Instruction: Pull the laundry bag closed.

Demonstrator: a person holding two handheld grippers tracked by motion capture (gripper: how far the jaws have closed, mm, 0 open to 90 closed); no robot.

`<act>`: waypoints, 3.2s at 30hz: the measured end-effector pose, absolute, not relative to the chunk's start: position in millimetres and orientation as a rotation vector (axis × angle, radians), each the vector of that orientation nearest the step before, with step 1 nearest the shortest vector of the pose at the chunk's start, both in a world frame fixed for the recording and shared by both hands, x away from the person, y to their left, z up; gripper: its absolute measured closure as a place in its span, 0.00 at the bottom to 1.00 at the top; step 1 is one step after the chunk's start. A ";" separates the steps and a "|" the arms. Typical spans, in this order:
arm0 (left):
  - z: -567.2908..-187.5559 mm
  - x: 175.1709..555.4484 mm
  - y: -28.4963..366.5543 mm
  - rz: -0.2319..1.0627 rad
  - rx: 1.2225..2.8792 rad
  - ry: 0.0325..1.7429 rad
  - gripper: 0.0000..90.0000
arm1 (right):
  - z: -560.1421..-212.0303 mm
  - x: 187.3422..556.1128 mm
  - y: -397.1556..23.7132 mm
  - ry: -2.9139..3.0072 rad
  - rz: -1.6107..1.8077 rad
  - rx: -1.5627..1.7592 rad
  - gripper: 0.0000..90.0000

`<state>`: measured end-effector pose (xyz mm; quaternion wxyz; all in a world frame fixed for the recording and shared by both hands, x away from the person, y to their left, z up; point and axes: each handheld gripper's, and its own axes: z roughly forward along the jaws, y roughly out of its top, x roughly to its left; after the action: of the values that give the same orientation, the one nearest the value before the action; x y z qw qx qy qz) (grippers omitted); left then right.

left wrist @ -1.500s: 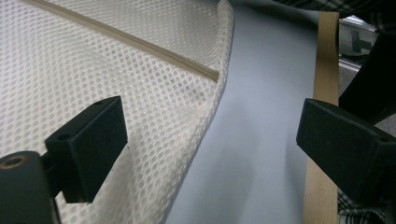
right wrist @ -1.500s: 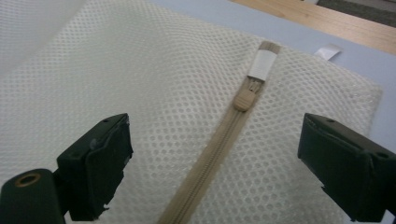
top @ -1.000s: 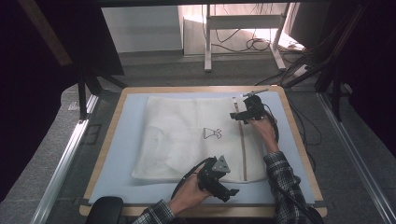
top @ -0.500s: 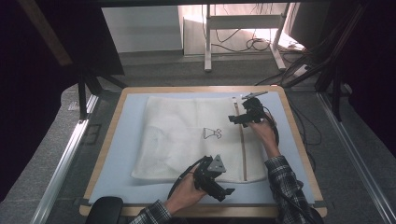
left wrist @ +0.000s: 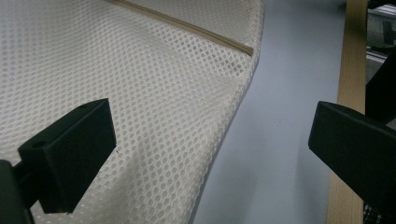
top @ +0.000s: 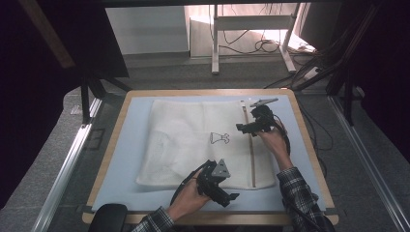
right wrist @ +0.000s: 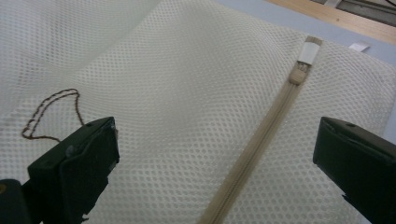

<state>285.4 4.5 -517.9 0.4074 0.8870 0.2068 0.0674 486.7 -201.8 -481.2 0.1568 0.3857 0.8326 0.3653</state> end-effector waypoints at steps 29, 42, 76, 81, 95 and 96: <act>-513.4 280.2 33.9 0.268 2.254 0.545 0.01 | -469.0 432.9 -200.4 2.398 1.116 1.020 0.00; -511.0 273.2 47.8 0.303 2.250 0.558 0.02 | -466.6 410.4 -200.0 2.390 1.104 0.974 0.00; -508.7 261.6 98.0 0.405 2.201 0.645 0.01 | -475.6 354.7 -203.3 2.450 1.158 0.920 0.00; -506.3 261.6 107.6 0.423 2.191 0.664 0.01 | -475.1 343.6 -208.6 2.454 1.154 0.907 0.00; -497.4 255.4 131.1 0.467 2.146 0.705 0.01 | -472.6 315.8 -221.6 2.427 1.133 0.869 0.00; -496.8 255.1 133.1 0.472 2.145 0.709 0.01 | -472.7 314.6 -222.5 2.426 1.129 0.868 0.00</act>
<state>255.1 133.1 -496.8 0.4048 0.8499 0.2807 0.1870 314.6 -222.5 -472.7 0.1633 0.3044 0.8509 0.3959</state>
